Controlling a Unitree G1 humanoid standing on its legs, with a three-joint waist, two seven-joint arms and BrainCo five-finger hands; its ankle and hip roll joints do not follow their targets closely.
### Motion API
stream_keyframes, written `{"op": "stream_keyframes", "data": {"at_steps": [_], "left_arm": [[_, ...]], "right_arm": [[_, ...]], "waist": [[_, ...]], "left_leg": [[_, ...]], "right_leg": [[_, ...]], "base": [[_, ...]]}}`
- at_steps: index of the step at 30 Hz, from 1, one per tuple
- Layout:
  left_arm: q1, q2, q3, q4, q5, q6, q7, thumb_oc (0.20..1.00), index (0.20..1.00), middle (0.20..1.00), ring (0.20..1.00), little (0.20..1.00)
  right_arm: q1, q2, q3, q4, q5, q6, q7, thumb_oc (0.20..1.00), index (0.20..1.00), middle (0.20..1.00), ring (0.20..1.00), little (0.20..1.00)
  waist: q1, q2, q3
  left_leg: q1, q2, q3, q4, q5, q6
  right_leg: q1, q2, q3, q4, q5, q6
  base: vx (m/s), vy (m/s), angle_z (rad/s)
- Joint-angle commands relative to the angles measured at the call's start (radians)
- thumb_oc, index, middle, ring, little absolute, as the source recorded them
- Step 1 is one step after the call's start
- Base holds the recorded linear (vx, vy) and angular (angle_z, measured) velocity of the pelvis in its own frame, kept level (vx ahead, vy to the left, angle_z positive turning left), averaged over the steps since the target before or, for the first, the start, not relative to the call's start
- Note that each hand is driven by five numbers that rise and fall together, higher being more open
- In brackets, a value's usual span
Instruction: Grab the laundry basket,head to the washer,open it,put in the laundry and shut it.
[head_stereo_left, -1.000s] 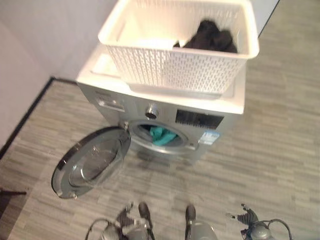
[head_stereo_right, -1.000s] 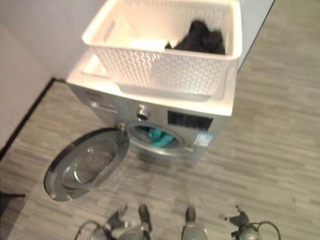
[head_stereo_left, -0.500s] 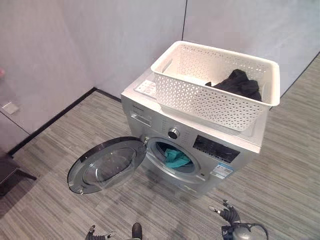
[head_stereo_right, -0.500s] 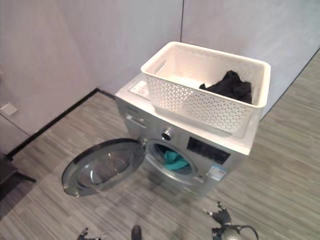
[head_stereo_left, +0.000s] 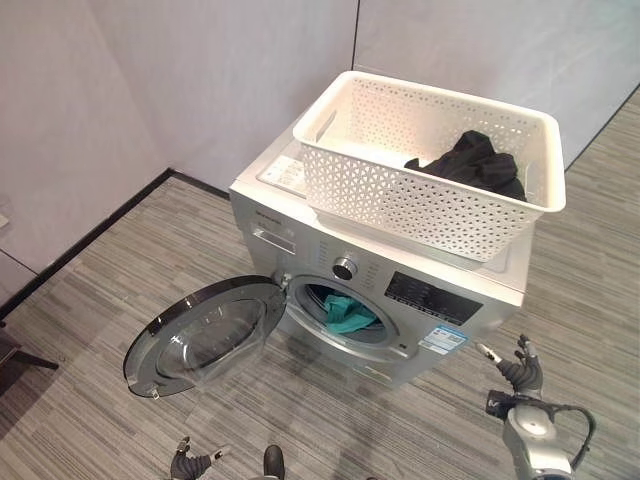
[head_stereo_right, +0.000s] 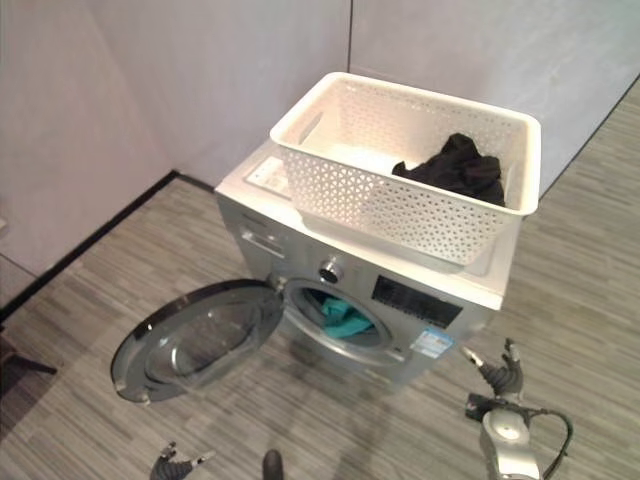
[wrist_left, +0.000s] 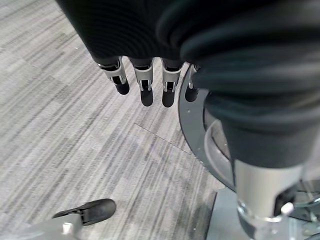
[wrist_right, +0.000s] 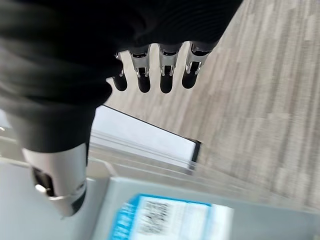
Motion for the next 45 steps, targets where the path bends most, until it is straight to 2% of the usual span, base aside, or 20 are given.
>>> {"op": "stream_keyframes", "data": {"at_steps": [1, 7, 10, 13, 15, 17, 19, 20, 21, 23, 25, 26, 28, 30, 32, 35, 37, 38, 42, 45], "left_arm": [[-0.032, -0.001, -0.017, 0.042, 0.024, -0.007, -0.013, 1.000, 1.000, 1.000, 1.000, 1.000], [-0.059, 0.003, -0.096, 0.037, 0.109, 0.010, -0.045, 1.000, 1.000, 1.000, 1.000, 1.000], [-0.067, 0.005, -0.125, 0.042, 0.129, 0.020, -0.055, 1.000, 1.000, 1.000, 1.000, 1.000], [-0.069, 0.009, -0.130, 0.057, 0.140, 0.023, -0.056, 1.000, 1.000, 1.000, 1.000, 1.000], [-0.078, 0.017, -0.140, 0.074, 0.156, 0.024, -0.055, 1.000, 1.000, 1.000, 1.000, 1.000], [-0.088, 0.028, -0.148, 0.098, 0.156, 0.022, -0.059, 1.000, 1.000, 1.000, 1.000, 1.000], [-0.092, 0.033, -0.148, 0.110, 0.163, 0.020, -0.061, 1.000, 1.000, 1.000, 1.000, 1.000], [-0.093, 0.032, -0.147, 0.111, 0.164, 0.020, -0.061, 1.000, 1.000, 1.000, 1.000, 1.000], [-0.091, 0.036, -0.149, 0.124, 0.177, 0.016, -0.064, 1.000, 1.000, 1.000, 1.000, 1.000], [-0.091, 0.034, -0.148, 0.125, 0.177, 0.016, -0.064, 1.000, 1.000, 1.000, 1.000, 1.000], [-0.079, 0.048, -0.143, 0.126, 0.192, 0.011, -0.079, 1.000, 1.000, 1.000, 1.000, 1.000], [-0.078, 0.046, -0.141, 0.125, 0.192, 0.012, -0.080, 1.000, 1.000, 1.000, 1.000, 1.000], [-0.056, 0.041, -0.129, 0.142, 0.155, 0.009, -0.107, 1.000, 1.000, 1.000, 1.000, 1.000], [-0.053, 0.039, -0.122, 0.147, 0.140, 0.009, -0.113, 1.000, 1.000, 1.000, 1.000, 1.000], [-0.048, 0.029, -0.114, 0.151, 0.107, 0.005, -0.147, 1.000, 1.000, 1.000, 1.000, 1.000], [-0.044, 0.017, -0.128, 0.149, 0.092, 0.001, -0.173, 1.000, 1.000, 1.000, 1.000, 1.000], [-0.048, 0.013, -0.143, 0.149, 0.075, 0.000, -0.190, 1.000, 1.000, 1.000, 1.000, 1.000], [-0.048, 0.015, -0.144, 0.146, 0.070, -0.002, -0.198, 1.000, 1.000, 1.000, 1.000, 1.000], [-0.041, 0.020, -0.141, 0.141, 0.051, -0.009, -0.220, 1.000, 1.000, 1.000, 1.000, 1.000], [-0.040, 0.019, -0.136, 0.144, 0.045, -0.007, -0.223, 1.000, 1.000, 1.000, 1.000, 1.000]], "right_arm": [[-0.012, -0.086, -0.089, -0.140, -0.094, -0.057, -0.104, 1.000, 1.000, 1.000, 1.000, 1.000], [-0.110, -0.167, -0.182, -0.376, -0.266, -0.062, -0.223, 1.000, 1.000, 1.000, 1.000, 1.000], [-0.186, -0.204, -0.202, -0.462, -0.291, -0.060, -0.259, 1.000, 1.000, 1.000, 1.000, 1.000], [-0.243, -0.243, -0.208, -0.475, -0.312, -0.056, -0.281, 1.000, 1.000, 1.000, 1.000, 1.000], [-0.277, -0.293, -0.210, -0.480, -0.296, -0.064, -0.273, 1.000, 1.000, 1.000, 1.000, 1.000], [-0.338, -0.387, -0.198, -0.450, -0.246, -0.074, -0.261, 1.000, 1.000, 1.000, 1.000, 1.000], [-0.374, -0.447, -0.179, -0.425, -0.224, -0.071, -0.245, 1.000, 1.000, 1.000, 1.000, 1.000], [-0.379, -0.450, -0.176, -0.420, -0.223, -0.073, -0.244, 1.000, 1.000, 1.000, 1.000, 1.000], [-0.397, -0.515, -0.165, -0.397, -0.222, -0.061, -0.229, 1.000, 1.000, 1.000, 1.000, 1.000], [-0.403, -0.520, -0.160, -0.391, -0.220, -0.063, -0.229, 1.000, 1.000, 1.000, 1.000, 1.000], [-0.421, -0.661, -0.098, -0.359, -0.225, -0.034, -0.107, 1.000, 1.000, 1.000, 1.000, 1.000], [-0.429, -0.665, -0.090, -0.352, -0.222, -0.037, -0.106, 1.000, 1.000, 1.000, 1.000, 1.000], [-0.449, -0.765, -0.002, -0.305, -0.111, -0.034, 0.060, 1.000, 1.000, 1.000, 1.000, 1.000], [-0.451, -0.791, 0.029, -0.289, -0.071, -0.034, 0.109, 1.000, 1.000, 1.000, 1.000, 1.000], [-0.450, -0.891, 0.130, -0.236, 0.026, -0.015, 0.285, 1.000, 1.000, 1.000, 1.000, 1.000], [-0.477, -0.954, 0.217, -0.194, 0.084, -0.011, 0.370, 1.000, 1.000, 1.000, 1.000, 1.000], [-0.566, -1.016, 0.350, -0.167, 0.127, -0.010, 0.450, 0.925, 0.925, 0.925, 0.925, 0.925], [-0.570, -1.046, 0.378, -0.179, 0.149, -0.006, 0.492, 1.000, 1.000, 1.000, 1.000, 1.000], [-0.633, -1.123, 0.518, -0.162, 0.133, -0.001, 0.563, 1.000, 1.000, 1.000, 1.000, 1.000], [-0.733, -1.124, 0.625, -0.141, 0.115, 0.004, 0.576, 1.000, 1.000, 1.000, 1.000, 1.000]], "waist": [[-0.001, -0.011, -0.039], [-0.008, 0.001, -0.036], [-0.013, -0.001, -0.018], [-0.008, 0.010, -0.002], [0.002, 0.013, 0.008], [0.008, 0.014, 0.017], [0.005, 0.005, 0.017], [0.005, 0.009, 0.017], [-0.002, -0.013, 0.016], [-0.001, -0.009, 0.016], [0.006, -0.069, -0.005], [0.002, -0.066, -0.006], [0.000, -0.091, -0.040], [-0.003, -0.096, -0.045], [-0.009, -0.109, -0.055], [-0.013, -0.115, -0.062], [-0.020, -0.120, -0.064], [-0.021, -0.124, -0.064], [-0.019, -0.136, -0.070], [-0.021, -0.133, -0.071]], "left_leg": [[0.003, -0.047, 0.007, 0.005, -0.023, 0.030], [0.076, -0.086, -0.006, 0.005, -0.079, 0.078], [0.116, -0.105, -0.021, 0.005, -0.098, 0.108], [0.130, -0.099, -0.024, 0.005, -0.103, 0.120], [0.146, -0.088, -0.028, 0.005, -0.111, 0.111], [0.156, -0.074, -0.053, 0.005, -0.124, 0.090], [0.163, -0.070, -0.076, 0.005, -0.139, 0.075], [0.159, -0.067, -0.075, 0.005, -0.134, 0.075], [0.176, -0.071, -0.096, 0.005, -0.151, 0.063], [0.176, -0.070, -0.093, 0.005, -0.150, 0.064], [0.189, -0.081, -0.092, 0.005, -0.168, 0.050], [0.189, -0.081, -0.094, 0.005, -0.168, 0.051], [0.185, -0.066, -0.086, 0.005, -0.167, 0.036], [0.183, -0.062, -0.086, 0.005, -0.165, 0.032], [0.176, -0.049, -0.090, 0.005, -0.158, 0.020], [0.171, -0.039, -0.093, 0.005, -0.153, 0.009], [0.167, -0.025, -0.094, 0.005, -0.147, -0.003], [0.166, -0.020, -0.093, 0.005, -0.145, -0.007], [0.162, -0.003, -0.094, 0.005, -0.138, -0.023], [0.161, 0.002, -0.092, 0.005, -0.136, -0.026]], "right_leg": [[0.020, -0.021, 0.037, 0.208, -0.036, 0.045], [-0.035, -0.062, 0.053, 0.435, -0.018, 0.065], [-0.095, -0.083, 0.079, 0.625, 0.065, 0.084], [-0.153, -0.084, 0.089, 0.725, 0.081, 0.088], [-0.200, -0.089, 0.084, 0.712, 0.051, 0.075], [-0.227, -0.099, 0.081, 0.560, -0.008, 0.061], [-0.235, -0.094, 0.126, 0.383, 0.013, 0.066], [-0.230, -0.089, 0.123, 0.365, 0.027, 0.064], [-0.242, -0.093, 0.189, 0.264, 0.092, 0.089], [-0.237, -0.091, 0.190, 0.250, 0.103, 0.091], [-0.174, -0.096, 0.189, 0.130, 0.142, 0.104], [-0.168, -0.096, 0.185, 0.120, 0.147, 0.105], [-0.133, -0.086, 0.174, 0.061, 0.167, 0.110], [-0.127, -0.081, 0.175, 0.052, 0.169, 0.108], [-0.117, -0.069, 0.174, 0.040, 0.159, 0.099], [-0.112, -0.060, 0.167, 0.034, 0.153, 0.094], [-0.112, -0.051, 0.160, 0.035, 0.145, 0.088], [-0.110, -0.049, 0.156, 0.033, 0.142, 0.087], [-0.102, -0.041, 0.140, 0.022, 0.137, 0.084], [-0.101, -0.036, 0.141, 0.019, 0.135, 0.082]], "base": [[0.12, 0.210, -0.05], [0.08, 0.178, 0.01], [0.08, 0.181, 0.07], [0.03, 0.081, 0.20], [0.07, 0.012, -0.02], [0.06, -0.087, 0.09], [0.05, -0.102, 0.35], [0.11, -0.120, 0.56], [0.07, -0.066, 0.52], [0.06, -0.058, 0.41], [0.09, -0.141, 0.45], [0.10, -0.161, 0.23], [0.08, -0.111, 0.09], [0.01, -0.059, -0.06], [0.00, -0.090, -0.14], [0.01, -0.066, -0.03], [0.01, -0.067, -0.02], [0.02, -0.051, 0.03], [0.02, -0.047, 0.13], [0.01, -0.014, 0.03]]}}
